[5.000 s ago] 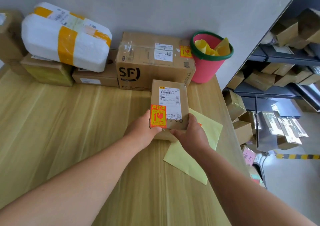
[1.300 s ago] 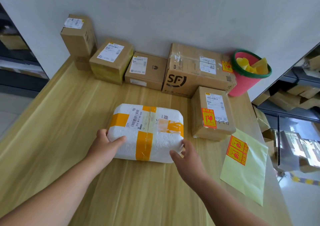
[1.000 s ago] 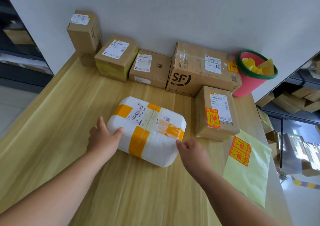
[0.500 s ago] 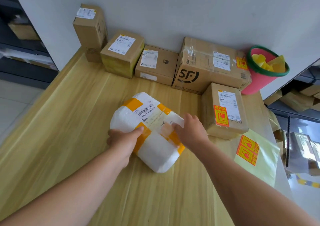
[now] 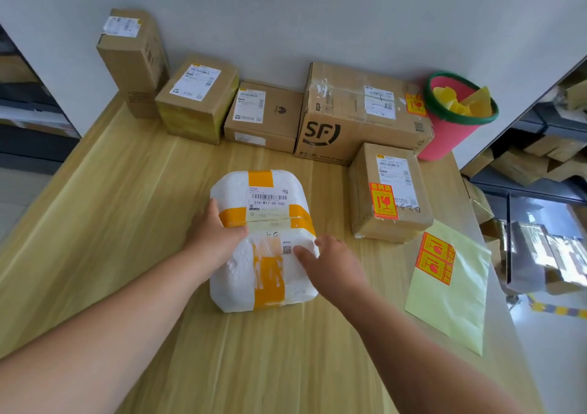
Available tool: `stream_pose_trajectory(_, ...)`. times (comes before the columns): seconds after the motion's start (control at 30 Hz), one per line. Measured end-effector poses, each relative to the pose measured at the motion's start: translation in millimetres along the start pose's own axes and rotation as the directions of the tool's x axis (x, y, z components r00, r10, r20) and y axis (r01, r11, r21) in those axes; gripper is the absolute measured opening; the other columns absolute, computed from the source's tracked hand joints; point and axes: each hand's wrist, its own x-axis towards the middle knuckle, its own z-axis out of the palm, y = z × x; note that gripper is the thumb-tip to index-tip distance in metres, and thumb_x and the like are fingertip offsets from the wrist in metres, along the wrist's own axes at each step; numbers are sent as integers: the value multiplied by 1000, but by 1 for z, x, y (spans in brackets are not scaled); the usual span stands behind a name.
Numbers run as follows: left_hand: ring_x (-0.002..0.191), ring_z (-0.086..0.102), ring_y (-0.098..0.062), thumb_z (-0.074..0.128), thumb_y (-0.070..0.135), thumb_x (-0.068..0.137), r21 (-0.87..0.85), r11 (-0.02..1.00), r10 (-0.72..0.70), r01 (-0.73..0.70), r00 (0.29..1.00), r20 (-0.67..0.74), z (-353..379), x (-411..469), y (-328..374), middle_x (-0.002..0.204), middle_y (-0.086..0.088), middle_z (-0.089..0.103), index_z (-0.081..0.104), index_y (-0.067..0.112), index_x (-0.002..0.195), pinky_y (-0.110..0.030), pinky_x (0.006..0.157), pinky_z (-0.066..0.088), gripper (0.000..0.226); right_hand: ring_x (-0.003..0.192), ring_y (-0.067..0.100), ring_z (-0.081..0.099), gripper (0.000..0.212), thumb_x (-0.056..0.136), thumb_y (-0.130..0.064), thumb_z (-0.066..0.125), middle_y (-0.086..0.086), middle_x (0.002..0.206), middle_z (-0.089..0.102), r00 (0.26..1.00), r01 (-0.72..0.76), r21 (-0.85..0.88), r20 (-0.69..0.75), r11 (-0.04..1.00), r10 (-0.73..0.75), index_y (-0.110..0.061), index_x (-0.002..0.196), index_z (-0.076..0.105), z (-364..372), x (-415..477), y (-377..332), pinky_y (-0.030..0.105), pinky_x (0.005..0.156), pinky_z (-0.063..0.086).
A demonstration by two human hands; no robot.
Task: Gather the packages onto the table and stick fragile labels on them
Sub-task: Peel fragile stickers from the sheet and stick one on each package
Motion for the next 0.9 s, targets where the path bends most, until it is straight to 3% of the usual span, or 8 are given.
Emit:
stream_pose_trajectory(0.07, 130, 39, -28, 65, 41, 75, 273, 958, 120, -85, 986, -113, 8, -11, 10, 143, -7, 37, 22, 21, 146, -46, 105, 38, 85, 113, 23, 56, 58, 92, -57, 46, 3, 128, 55, 1000, -10, 38, -28, 999, 11, -17, 133, 48, -5, -1, 7, 30, 80, 41)
stream_pose_trajectory(0.13, 143, 14, -27, 60, 43, 83, 473, 845, 335, -249, 936, -106, 20, -26, 26, 156, -8, 13, 11, 17, 149, -42, 115, 20, 86, 111, 23, 56, 54, 93, -54, 46, 4, 125, 56, 997, -11, 61, -76, 998, 15, -15, 130, 50, -10, -4, 16, 30, 80, 42)
stream_pose_trajectory(0.2, 146, 2, -26, 55, 43, 88, 550, 726, 498, -413, 867, -5, 38, -43, 45, 159, -8, 4, 9, 17, 151, -40, 116, 8, 82, 110, 24, 55, 49, 93, -50, 49, 5, 123, 56, 991, -24, 85, -130, 996, 35, -14, 125, 52, -19, -8, 32, 32, 82, 44)
stream_pose_trajectory(0.3, 146, -6, -22, 49, 43, 92, 578, 590, 572, -563, 797, 193, 75, -63, 67, 160, -5, -1, 5, 19, 152, -37, 117, 1, 77, 114, 27, 53, 48, 94, -47, 49, 6, 126, 55, 978, -63, 87, -191, 994, 78, -13, 129, 52, -34, -16, 67, 34, 88, 44)
stream_pose_trajectory(0.57, 146, -9, -19, 41, 41, 97, 548, 398, 448, -735, 677, 583, 193, -104, 91, 160, 0, -8, -1, 22, 152, -36, 118, -2, 71, 116, 30, 49, 46, 93, -43, 52, 8, 128, 52, 916, -265, 106, -281, 958, 285, -15, 130, 48, -65, -39, 189, 39, 90, 44)
stream_pose_trajectory(0.9, 147, -3, -20, 39, 45, 97, 563, 208, 198, -800, 598, 776, 306, -109, 84, 160, -2, -2, 6, 20, 152, -40, 119, 4, 69, 129, 27, 40, 60, 92, -42, 55, 8, 142, 42, 832, -448, 178, -275, 876, 481, -11, 140, 37, -67, -25, 301, 37, 104, 34)
